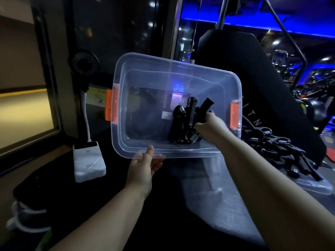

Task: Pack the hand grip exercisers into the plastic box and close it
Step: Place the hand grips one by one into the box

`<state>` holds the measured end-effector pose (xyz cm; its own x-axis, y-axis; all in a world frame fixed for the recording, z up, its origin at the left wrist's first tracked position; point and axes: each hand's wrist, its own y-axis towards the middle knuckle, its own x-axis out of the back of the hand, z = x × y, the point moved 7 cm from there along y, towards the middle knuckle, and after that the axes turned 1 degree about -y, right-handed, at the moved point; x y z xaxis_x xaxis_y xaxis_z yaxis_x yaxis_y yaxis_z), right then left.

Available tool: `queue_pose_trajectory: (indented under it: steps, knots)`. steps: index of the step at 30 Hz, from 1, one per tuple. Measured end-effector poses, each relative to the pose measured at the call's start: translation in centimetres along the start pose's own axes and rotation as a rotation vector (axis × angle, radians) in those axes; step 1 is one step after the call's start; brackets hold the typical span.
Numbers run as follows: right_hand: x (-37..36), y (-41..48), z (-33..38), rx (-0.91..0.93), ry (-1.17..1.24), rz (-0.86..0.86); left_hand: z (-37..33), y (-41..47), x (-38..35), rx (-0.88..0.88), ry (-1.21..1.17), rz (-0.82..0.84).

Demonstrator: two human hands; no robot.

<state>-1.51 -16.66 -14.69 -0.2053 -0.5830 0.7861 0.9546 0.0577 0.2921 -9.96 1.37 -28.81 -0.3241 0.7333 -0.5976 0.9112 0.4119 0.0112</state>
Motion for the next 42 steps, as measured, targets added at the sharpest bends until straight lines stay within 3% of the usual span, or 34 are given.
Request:
queue_pose_trajectory:
  steps: [7,15,30,42]
  knots:
    - [-6.5,2.8,1.8,-0.012,-0.101,0.067,-0.1,-0.1,0.0,0.022,0.007,0.0]
    - [-9.1,5.1,1.6,-0.081,-0.182,0.098,-0.2,-0.1,0.1,0.028,0.006,-0.01]
    - [-8.8,7.2,1.7,-0.011,-0.454,0.1,-0.3,0.0,-0.1,0.029,-0.033,0.017]
    - [-9.7,7.4,2.1,0.049,-0.486,0.05,-0.3,0.1,0.0,0.025,0.003,0.007]
